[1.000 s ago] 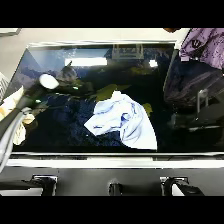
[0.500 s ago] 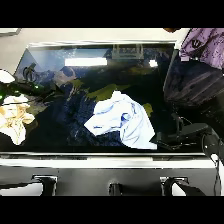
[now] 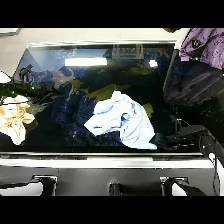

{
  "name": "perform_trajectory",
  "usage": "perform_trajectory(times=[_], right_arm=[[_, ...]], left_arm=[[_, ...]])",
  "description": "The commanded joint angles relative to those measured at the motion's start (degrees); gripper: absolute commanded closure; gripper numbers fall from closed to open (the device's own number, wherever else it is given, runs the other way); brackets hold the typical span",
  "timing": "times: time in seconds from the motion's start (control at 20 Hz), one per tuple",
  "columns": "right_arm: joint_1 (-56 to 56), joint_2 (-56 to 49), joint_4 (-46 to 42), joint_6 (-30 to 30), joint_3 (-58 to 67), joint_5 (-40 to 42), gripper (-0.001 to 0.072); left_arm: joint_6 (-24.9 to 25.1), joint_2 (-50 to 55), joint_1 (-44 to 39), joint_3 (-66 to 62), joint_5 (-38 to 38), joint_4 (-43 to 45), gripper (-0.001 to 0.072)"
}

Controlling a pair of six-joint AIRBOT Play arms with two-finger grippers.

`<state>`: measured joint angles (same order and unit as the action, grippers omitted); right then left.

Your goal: Fold the clothes and pants, and hang the long-sleeved shirts on hangers.

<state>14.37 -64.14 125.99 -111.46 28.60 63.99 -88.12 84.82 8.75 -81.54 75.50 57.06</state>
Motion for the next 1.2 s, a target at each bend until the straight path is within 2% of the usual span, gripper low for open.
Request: perform_trajectory(times=[0.0,0.05,0.1,0.15,0.25,0.35,0.45,0.55,1.0,1.05,1.15], right_arm=[[0.0,-3.0,3.0,-0.5,-1.1,-1.0,0.0416],[0.0,-3.3,3.0,-1.1,-1.1,-1.2,0.0483],[0.0,-3.1,3.0,-2.1,-1.0,-1.6,0.0615],[0.0,-2.8,3.0,-2.1,-0.7,-1.7,0.0677],[0.0,-1.5,3.0,-2.0,0.0,-1.8,0.0678],[0.0,0.7,3.0,-0.9,0.3,-2.0,0.0678],[0.0,2.7,3.0,0.9,0.4,-2.3,0.0677],[0.0,4.2,3.0,2.5,0.4,-2.5,0.0677],[0.0,4.7,3.0,4.0,2.2,-1.2,0.0678],[0.0,4.7,3.0,4.0,3.0,-1.2,0.0678],[0.0,4.7,2.9,4.2,4.4,-1.0,0.0678]], left_arm=[[1.6,-0.1,0.2,0.5,-0.4,0.2,0.0172],[2.1,-0.2,0.6,1.8,-1.0,0.2,0.0171],[2.4,-0.4,0.9,3.9,-2.0,0.2,0.0172],[2.7,-1.0,1.1,7.3,-3.6,-0.3,0.0172],[5.7,-1.9,1.2,15.2,-6.8,-3.9,0.0172],[12.0,-1.8,1.2,22.3,-9.6,-11.8,0.0172],[17.3,-1.1,0.7,27.4,-12.5,-19.0,0.0172],[20.3,0.2,-1.1,29.8,-13.6,-22.8,0.0172],[20.8,6.5,-11.0,30.0,-13.7,-23.7,0.0173],[20.9,7.1,-11.6,29.9,-13.7,-23.7,0.0201],[20.8,7.7,-12.7,29.9,-14.8,-23.8,0.0479]])
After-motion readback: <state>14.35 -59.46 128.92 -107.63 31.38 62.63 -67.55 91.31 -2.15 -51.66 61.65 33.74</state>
